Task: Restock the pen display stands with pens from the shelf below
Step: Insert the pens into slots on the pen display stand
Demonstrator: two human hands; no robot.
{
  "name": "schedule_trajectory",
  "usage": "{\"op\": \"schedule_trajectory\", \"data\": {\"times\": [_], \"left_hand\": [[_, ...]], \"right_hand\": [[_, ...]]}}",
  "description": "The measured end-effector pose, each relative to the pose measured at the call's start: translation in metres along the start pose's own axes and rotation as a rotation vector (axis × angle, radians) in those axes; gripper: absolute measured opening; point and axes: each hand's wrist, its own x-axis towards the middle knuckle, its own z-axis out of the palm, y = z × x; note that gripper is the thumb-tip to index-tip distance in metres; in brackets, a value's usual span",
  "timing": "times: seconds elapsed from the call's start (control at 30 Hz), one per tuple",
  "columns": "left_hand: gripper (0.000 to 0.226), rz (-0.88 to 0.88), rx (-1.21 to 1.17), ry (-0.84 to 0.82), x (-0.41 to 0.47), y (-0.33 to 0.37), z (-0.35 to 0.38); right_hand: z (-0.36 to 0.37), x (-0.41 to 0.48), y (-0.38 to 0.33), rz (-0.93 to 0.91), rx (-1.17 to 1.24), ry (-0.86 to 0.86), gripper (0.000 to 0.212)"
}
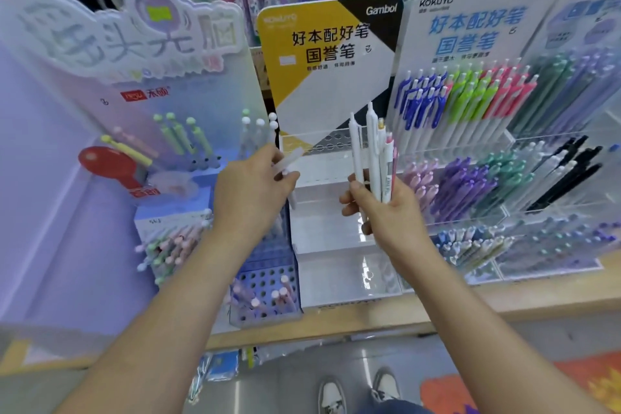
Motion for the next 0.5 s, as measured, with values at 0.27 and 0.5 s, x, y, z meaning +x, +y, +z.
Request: {"op": "schedule_trajectory", "data": {"times": [0.27, 0.5], "left_hand": [[0.021, 0.183, -0.101, 0.042, -0.046, 0.005, -0.004], [0.024, 0.084, -0.012, -0.174, -0.070, -0.017, 0.021]], "right_hand": [[-0.005, -0.016, 0.023, 0.060, -0.063, -0.039, 0.011], [-0.011, -0.024, 0.039, 0.089, -0.087, 0.012, 0.015]]}}
